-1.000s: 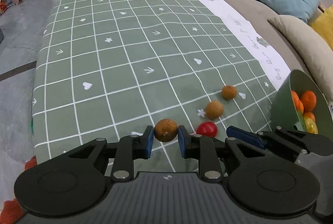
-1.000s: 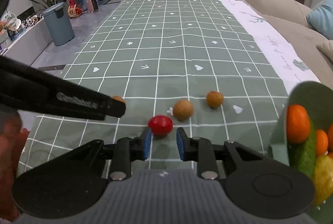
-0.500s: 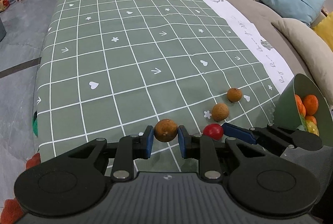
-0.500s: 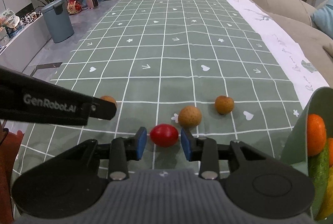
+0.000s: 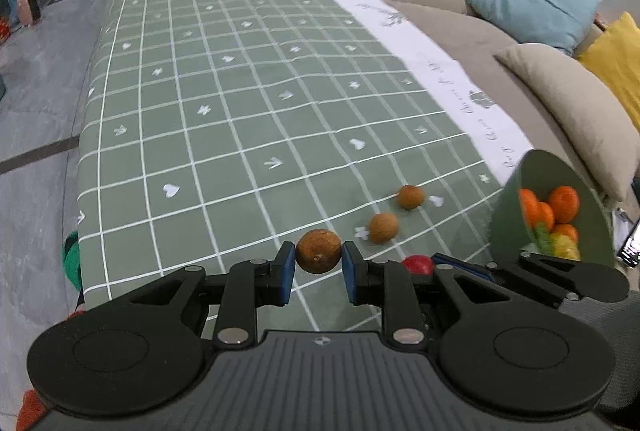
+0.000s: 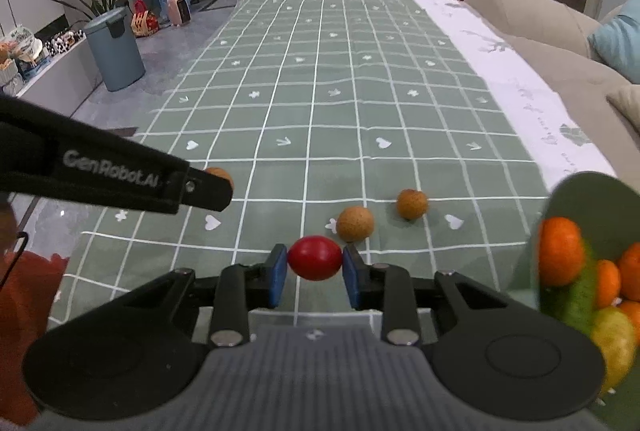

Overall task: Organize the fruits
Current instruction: 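Grasp a kiwi with the left tool while the right tool grasps the red tomato, then carry the kiwi and tomato into the green colander and release both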

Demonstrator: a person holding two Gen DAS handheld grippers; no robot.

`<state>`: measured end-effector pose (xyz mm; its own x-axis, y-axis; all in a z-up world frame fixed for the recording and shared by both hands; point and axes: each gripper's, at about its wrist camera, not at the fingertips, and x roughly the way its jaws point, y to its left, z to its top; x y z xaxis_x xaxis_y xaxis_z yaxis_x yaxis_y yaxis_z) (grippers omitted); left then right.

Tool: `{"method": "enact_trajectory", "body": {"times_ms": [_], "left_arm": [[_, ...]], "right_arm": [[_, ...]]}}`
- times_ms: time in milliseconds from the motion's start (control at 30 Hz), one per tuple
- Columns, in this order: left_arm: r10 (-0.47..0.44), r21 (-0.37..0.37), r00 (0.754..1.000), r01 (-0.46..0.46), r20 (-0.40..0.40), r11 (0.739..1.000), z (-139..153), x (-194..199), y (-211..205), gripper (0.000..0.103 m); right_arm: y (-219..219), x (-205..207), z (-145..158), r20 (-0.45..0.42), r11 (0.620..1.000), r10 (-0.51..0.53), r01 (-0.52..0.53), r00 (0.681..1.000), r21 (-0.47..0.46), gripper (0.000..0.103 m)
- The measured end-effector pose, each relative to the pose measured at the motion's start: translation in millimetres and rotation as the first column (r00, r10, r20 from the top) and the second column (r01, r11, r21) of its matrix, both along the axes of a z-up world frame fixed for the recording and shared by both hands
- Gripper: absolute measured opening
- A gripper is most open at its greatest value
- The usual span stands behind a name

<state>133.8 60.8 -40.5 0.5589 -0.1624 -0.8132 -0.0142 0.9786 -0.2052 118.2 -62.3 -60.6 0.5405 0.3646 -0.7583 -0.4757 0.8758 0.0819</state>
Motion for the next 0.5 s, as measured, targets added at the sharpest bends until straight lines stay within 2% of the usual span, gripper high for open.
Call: {"method": "enact_trajectory", "body": {"times_ms": [267, 500], "left_arm": [[-0.101, 0.003, 0.993, 0.101, 0.061, 0.995, 28, -14, -38, 0.028], [-0.234, -0.014, 0.968, 0.236, 0.094, 0.972, 45, -19, -89, 0.028]], "right_arm": [[-46, -30, 42, 0.045, 0.999, -0.051, 0.051, 0.998, 0.008, 0.026], [-110, -44, 66, 0.084, 0.989, -0.146, 0.147, 0.986, -0.005, 0.026]]}}
